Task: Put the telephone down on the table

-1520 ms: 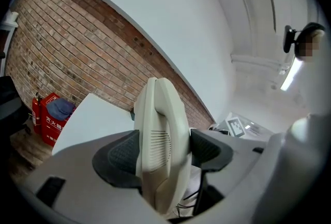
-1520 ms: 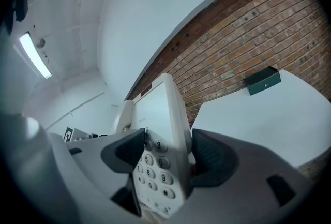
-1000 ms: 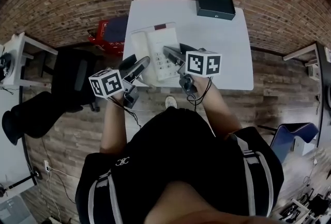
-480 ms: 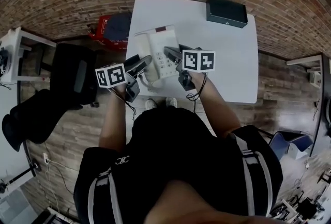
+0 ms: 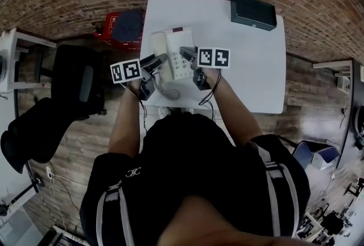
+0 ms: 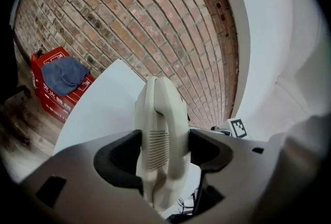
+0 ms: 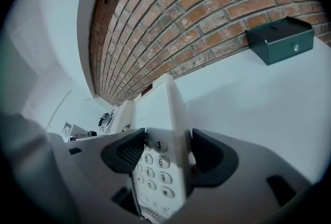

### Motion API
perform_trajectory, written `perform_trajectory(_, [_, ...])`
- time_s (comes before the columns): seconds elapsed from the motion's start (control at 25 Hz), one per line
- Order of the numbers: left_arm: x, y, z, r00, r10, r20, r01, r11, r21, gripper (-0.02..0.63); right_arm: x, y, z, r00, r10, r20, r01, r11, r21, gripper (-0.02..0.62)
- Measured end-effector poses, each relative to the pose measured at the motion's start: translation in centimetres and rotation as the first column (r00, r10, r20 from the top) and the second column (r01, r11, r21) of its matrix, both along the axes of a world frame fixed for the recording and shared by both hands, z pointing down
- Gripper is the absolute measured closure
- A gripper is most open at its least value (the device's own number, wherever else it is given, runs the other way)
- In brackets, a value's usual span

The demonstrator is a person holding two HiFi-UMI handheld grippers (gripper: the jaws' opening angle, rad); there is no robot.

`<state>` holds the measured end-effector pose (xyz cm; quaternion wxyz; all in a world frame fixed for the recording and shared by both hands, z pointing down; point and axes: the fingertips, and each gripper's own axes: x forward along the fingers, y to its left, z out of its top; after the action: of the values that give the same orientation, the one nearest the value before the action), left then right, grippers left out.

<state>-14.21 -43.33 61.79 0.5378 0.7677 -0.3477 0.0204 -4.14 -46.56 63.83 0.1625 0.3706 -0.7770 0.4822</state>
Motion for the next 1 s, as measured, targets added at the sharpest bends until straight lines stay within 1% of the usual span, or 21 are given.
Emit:
perform_trajectory(0.4, [-0.7, -0.2, 5.0, 1.0, 0.009, -0.009, -0.01, 0.995, -0.1, 0.308, -0.8, -0.4, 4.7, 0.999, -0.016, -0.038, 0.013, 0.998, -0.064, 0.354])
perform_trajectory(0.76, [-0.7, 0.3, 7.7, 0.999, 0.028, 0.02, -0.024, 0.986, -0.166, 0.31, -0.9, 0.2, 7.4, 0.999, -0.036, -0.04, 0.031, 0.994, -0.105, 0.354])
perform_trajectory(1.0, [-0.5, 0.5, 8.1, 0.998, 0.05, 0.043, -0.042, 0.984, -0.176, 0.307, -0.7, 0.6, 8.6, 1.0, -0.014, 0.021, 0.017, 0.992, -0.124, 0.353])
